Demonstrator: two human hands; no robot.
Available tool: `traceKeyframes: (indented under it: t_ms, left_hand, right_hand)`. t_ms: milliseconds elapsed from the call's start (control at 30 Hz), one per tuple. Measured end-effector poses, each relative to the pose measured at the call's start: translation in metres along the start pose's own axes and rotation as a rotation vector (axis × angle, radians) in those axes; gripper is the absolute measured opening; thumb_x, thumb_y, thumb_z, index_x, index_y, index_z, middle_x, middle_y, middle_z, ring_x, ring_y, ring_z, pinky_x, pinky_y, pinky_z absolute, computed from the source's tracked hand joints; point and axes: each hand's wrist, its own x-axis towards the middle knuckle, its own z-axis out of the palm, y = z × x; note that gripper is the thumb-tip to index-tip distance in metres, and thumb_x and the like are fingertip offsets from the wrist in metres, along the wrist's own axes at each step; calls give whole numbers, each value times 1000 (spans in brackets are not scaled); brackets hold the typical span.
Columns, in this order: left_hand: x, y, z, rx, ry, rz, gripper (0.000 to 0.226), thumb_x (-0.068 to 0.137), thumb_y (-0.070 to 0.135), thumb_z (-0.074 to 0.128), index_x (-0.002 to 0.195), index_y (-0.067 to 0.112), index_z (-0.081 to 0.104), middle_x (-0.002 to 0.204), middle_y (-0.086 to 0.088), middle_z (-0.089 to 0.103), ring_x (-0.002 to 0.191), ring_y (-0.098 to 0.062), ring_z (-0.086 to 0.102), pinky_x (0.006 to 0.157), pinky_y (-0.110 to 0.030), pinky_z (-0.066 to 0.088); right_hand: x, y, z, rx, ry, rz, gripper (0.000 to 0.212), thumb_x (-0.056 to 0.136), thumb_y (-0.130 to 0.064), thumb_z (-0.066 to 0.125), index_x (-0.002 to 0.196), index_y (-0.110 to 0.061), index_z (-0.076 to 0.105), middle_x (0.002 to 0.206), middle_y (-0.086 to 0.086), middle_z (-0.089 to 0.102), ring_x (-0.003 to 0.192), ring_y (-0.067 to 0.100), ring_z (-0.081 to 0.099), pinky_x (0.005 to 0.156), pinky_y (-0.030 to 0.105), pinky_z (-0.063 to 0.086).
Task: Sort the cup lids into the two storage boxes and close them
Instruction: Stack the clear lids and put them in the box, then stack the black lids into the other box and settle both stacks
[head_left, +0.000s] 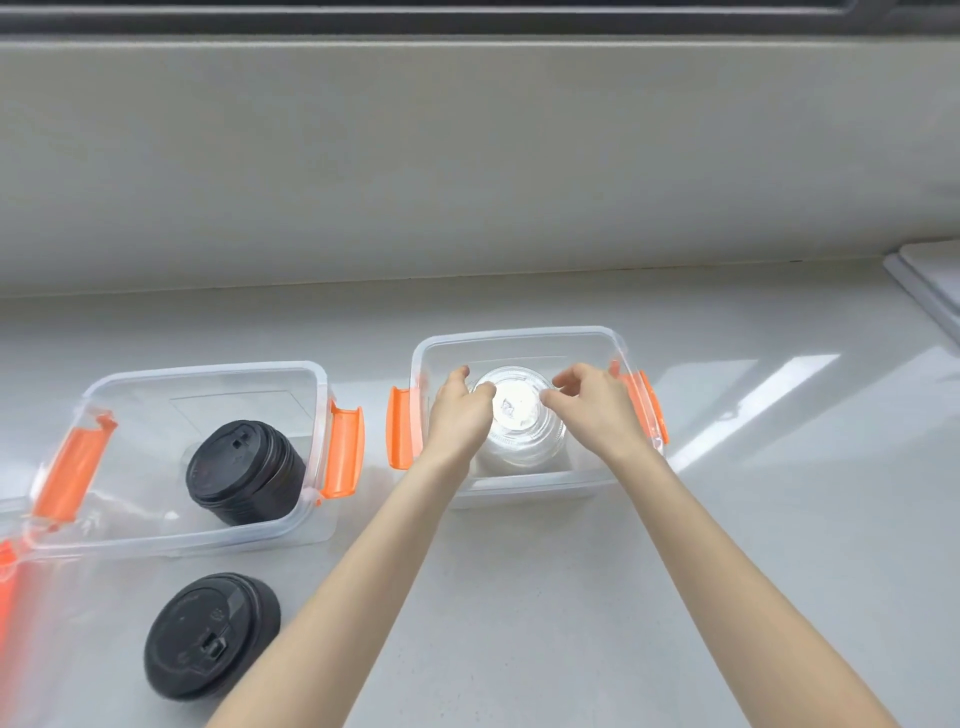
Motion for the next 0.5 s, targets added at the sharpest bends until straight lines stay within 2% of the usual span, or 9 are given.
traceKeyframes:
  t_ms: [133,200,267,333,433,500]
  left_hand:
    - [-8,7,-4,-7,-7,14,54,90,22,39,142,19,24,153,-4,24,139,-20,26,108,-33,24]
    - [-13,12,-8,-15,-17,30,54,90,23,39,142,20,25,153,-4,25,140,-19,24,107,-31,24]
    - [-22,18,-14,-30,-23,66,53,90,24,40,141,21,27,151,-4,29,138,-19,28,100,-27,25]
    - [-33,25,-26,-61,-36,117,50,90,25,42,139,20,32,148,-4,34,135,-19,33,100,-25,26]
    - [-55,34,-57,-137,-51,187,41,90,25,43,131,18,43,138,-2,47,127,-16,42,108,-33,34]
    - [-72,34,-83,-192,-50,211,33,90,22,45,123,18,51,123,0,54,118,-15,51,99,-31,41]
  right_hand:
    - [-6,-6,-10,-4,6,-6,34,83,-25,56,111,-7,58,102,11,66,112,23,54,99,30,37]
    - [-11,-14,-17,-40,37,-31,35,82,-27,54,112,-10,58,108,7,65,105,22,56,84,31,43]
    - [-19,-26,-23,-63,68,-83,35,83,-29,53,113,-12,57,114,3,64,104,20,56,75,27,39]
    - [-30,-44,-26,-31,96,-164,32,84,-28,53,112,-13,58,112,2,64,101,19,57,76,28,40]
    - [-52,-76,-23,62,103,-310,25,85,-26,55,106,-14,61,102,2,66,93,17,59,80,29,45]
    - [-70,-96,-15,115,91,-390,22,85,-24,56,103,-14,62,96,0,67,89,15,60,77,23,45]
